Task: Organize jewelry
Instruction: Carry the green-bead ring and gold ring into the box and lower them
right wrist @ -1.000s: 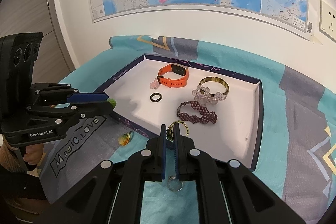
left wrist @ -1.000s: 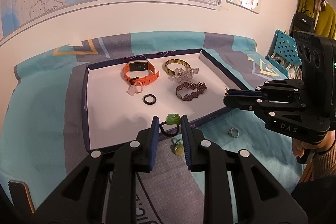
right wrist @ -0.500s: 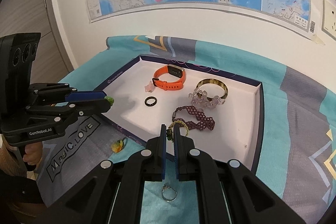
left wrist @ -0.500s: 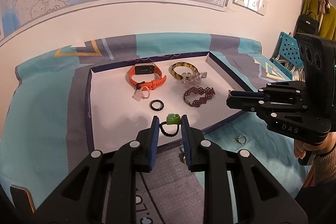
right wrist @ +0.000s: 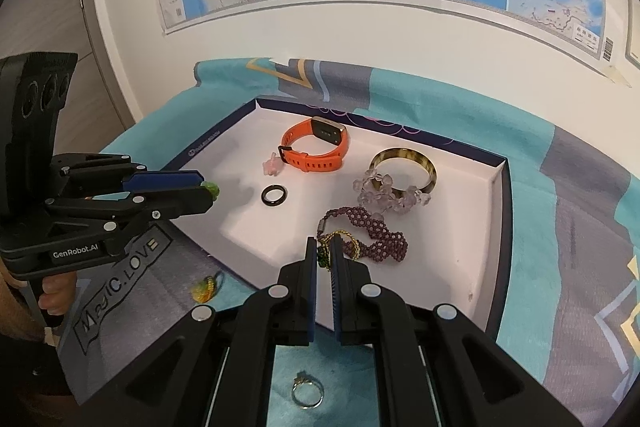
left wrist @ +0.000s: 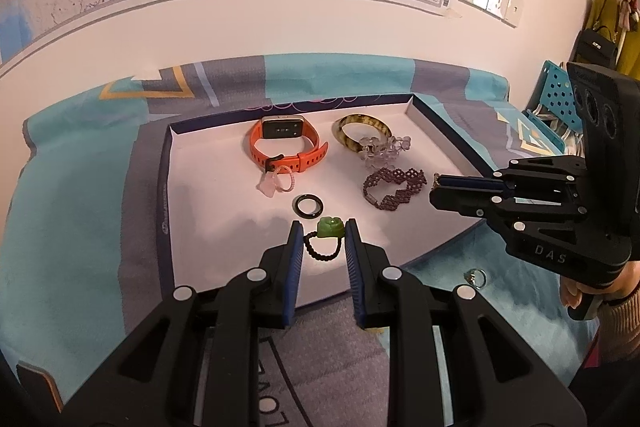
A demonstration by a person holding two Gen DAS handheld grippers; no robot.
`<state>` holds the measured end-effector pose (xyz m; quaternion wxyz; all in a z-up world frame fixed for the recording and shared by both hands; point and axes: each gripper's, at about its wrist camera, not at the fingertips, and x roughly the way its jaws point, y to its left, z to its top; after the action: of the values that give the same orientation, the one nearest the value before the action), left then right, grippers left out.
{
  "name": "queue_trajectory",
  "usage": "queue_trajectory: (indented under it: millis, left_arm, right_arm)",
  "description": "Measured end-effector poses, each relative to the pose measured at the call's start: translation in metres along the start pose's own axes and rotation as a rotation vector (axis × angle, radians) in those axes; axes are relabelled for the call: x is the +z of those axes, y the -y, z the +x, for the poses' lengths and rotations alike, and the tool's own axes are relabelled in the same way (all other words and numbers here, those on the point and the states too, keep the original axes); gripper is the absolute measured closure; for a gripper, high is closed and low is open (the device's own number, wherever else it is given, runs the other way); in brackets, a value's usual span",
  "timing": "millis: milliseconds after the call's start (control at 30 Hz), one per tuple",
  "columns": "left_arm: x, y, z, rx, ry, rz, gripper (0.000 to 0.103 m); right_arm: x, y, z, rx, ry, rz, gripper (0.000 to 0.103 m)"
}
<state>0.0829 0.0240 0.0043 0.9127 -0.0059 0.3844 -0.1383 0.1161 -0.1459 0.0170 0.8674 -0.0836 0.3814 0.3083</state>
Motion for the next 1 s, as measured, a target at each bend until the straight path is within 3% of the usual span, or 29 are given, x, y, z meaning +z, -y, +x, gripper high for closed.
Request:
queue_trajectory:
  millis: [1000]
  left_arm:
    - [0.013,-0.006,0.059,0.015,-0.109,-0.069,0.081]
  right_arm:
    - [0.006,0.010,0.040,-0.011,-0.092,0.003,0.095]
